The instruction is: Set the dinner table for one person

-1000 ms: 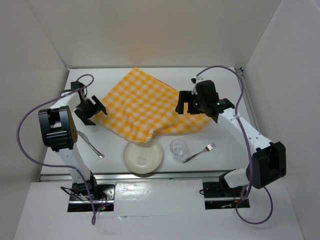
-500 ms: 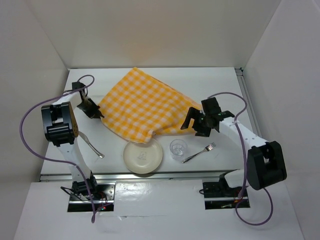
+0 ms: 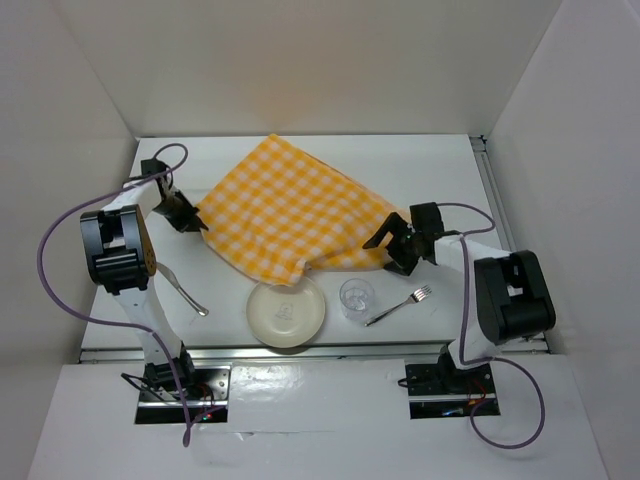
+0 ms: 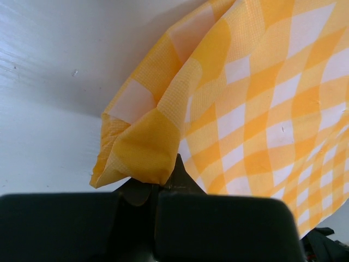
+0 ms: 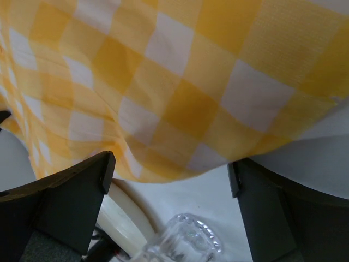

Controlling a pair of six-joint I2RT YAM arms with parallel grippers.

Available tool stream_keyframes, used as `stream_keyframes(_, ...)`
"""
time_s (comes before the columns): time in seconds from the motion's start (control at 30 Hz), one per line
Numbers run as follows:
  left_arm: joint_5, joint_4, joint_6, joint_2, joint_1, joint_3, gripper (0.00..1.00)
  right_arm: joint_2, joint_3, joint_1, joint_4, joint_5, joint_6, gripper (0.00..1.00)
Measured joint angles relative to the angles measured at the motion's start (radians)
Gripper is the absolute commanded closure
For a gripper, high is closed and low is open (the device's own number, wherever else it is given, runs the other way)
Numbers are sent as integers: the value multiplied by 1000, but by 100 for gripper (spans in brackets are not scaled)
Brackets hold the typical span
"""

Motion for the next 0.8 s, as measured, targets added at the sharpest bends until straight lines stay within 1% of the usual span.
stream_keyframes(0.1,1,-11,4,0,0,13,100,66,0,4,86,-35,50,3)
stream_keyframes(0.17,3,-13,8,-1,0,16,100,99,1,12,153,-48,86,8)
stream_keyframes(0.23,6,-13,16,-2,0,16,100,139,15,24,211,-59,113,18)
stream_keyframes(0.27,9,-14,19,-2,0,16,100,164,28,34,240,-60,122,50)
stream_keyframes(0.37,21,-19,24,-2,0,18,100,254,79,64,262,-19,124,98)
stream_keyframes(0.43,26,-31,28,-2,0,31,100,294,127,71,230,-10,120,100)
stream_keyframes(0.57,26,-64,47,-9,0,91,100,318,329,68,83,83,29,100)
stream_keyframes(0.63,23,-82,51,-26,0,129,100,318,476,52,13,104,-42,100)
stream_keyframes(0.8,17,-120,47,-125,-3,225,100,319,929,-13,-201,96,-226,100)
